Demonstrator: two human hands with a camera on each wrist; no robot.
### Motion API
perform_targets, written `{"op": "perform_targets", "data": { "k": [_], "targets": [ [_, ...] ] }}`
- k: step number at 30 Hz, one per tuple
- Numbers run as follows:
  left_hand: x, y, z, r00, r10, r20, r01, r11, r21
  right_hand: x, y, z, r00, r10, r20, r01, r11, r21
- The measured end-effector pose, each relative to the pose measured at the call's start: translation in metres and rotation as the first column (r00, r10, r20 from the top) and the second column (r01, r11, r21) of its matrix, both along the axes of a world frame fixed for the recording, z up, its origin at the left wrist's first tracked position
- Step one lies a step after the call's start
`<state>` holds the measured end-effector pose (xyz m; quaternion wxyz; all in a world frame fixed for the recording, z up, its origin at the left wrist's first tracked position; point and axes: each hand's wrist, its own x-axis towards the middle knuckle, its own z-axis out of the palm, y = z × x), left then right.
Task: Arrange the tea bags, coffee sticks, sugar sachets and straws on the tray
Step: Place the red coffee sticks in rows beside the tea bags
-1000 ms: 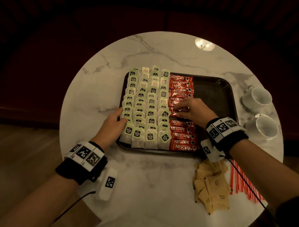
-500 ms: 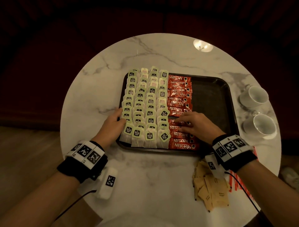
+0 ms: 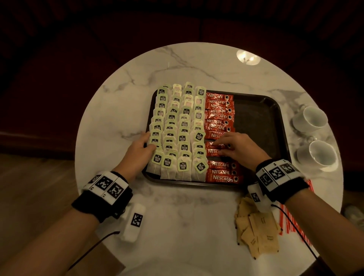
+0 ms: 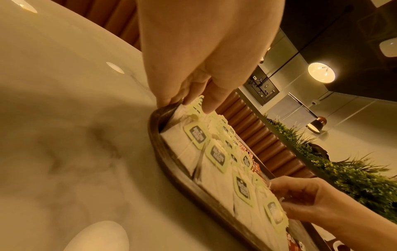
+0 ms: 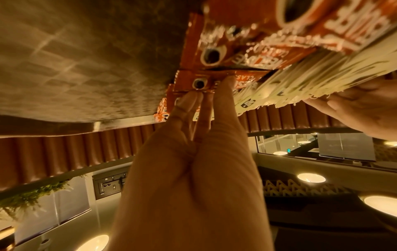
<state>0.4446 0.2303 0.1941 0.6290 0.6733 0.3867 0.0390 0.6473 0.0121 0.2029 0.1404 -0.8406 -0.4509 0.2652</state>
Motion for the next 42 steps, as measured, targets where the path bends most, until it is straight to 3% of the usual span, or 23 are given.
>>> {"op": "perform_targets", "data": {
  "k": [7,14,20,24,42],
  "targets": [
    [-0.001,0.002,-0.001,1.000,-0.016,-0.017,0.016,1.000,0.023,-0.009,-0.009,0.010,0.999,0.001,-0.035,0.000,0.999,0.033],
    [-0.002,0.001,-0.002,0.999,-0.032,-0.024,0.033,0.999,0.039,-0.024,-0.024,0.011,0.984,0.079,-0.163,-0.097,0.989,-0.109],
    [-0.002,0.000,-0.001,0.999,-0.029,-0.021,0.030,0.999,0.033,-0.029,-0.027,0.014,0.974,0.027,-0.224,-0.047,0.995,-0.085],
    [-0.002,0.000,-0.002,0.999,-0.030,-0.032,0.032,0.999,0.044,-0.032,-0.031,0.010,0.978,0.073,-0.197,-0.097,0.989,-0.116],
    [-0.003,-0.002,0.005,0.997,-0.054,-0.064,0.058,0.996,0.066,-0.034,-0.032,0.005,0.996,0.026,-0.088,-0.027,1.000,-0.005]
  ]
}}
